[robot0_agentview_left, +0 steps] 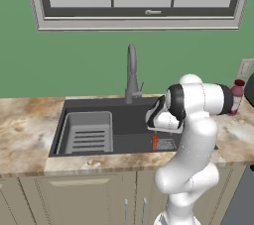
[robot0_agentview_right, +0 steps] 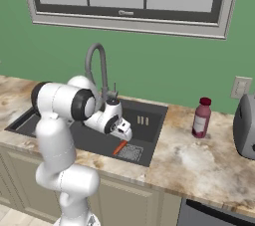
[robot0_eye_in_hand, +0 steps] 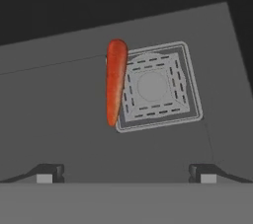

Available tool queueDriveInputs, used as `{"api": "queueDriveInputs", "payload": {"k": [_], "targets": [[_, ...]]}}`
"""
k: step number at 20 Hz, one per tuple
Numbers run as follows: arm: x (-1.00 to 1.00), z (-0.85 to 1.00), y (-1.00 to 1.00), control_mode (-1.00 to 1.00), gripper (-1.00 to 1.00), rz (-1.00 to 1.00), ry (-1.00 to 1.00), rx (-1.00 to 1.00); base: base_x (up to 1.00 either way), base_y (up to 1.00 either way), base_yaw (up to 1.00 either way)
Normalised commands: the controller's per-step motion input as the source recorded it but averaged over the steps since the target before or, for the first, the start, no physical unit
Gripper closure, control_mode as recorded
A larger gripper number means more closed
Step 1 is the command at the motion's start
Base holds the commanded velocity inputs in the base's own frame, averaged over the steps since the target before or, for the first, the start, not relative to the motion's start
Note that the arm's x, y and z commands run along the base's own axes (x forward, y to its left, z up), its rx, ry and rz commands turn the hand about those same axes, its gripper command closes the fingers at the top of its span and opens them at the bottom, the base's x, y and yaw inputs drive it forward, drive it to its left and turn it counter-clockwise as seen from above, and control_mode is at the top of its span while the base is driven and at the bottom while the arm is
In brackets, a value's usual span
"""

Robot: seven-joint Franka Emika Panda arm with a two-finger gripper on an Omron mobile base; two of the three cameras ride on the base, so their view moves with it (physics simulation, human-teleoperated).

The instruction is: Turn on the sink faucet. Then move the carrot from the counter to the sink. Turn off the sink. Move the vegetable from the sink to the pot next to the stove. Finally move the pot to the rear right burner.

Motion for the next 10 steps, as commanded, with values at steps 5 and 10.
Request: {"api": "queueDriveInputs", "payload": {"k": [5, 10], "targets": [[0.25, -0.14, 0.07, -1.0, -1.0, -0.01, 0.02, 0.0, 0.0, 0.0, 0.0], [0.26, -0.27, 0.0, -1.0, -1.0, 0.0, 0.0, 0.0, 0.0, 0.0, 0.0]]}}
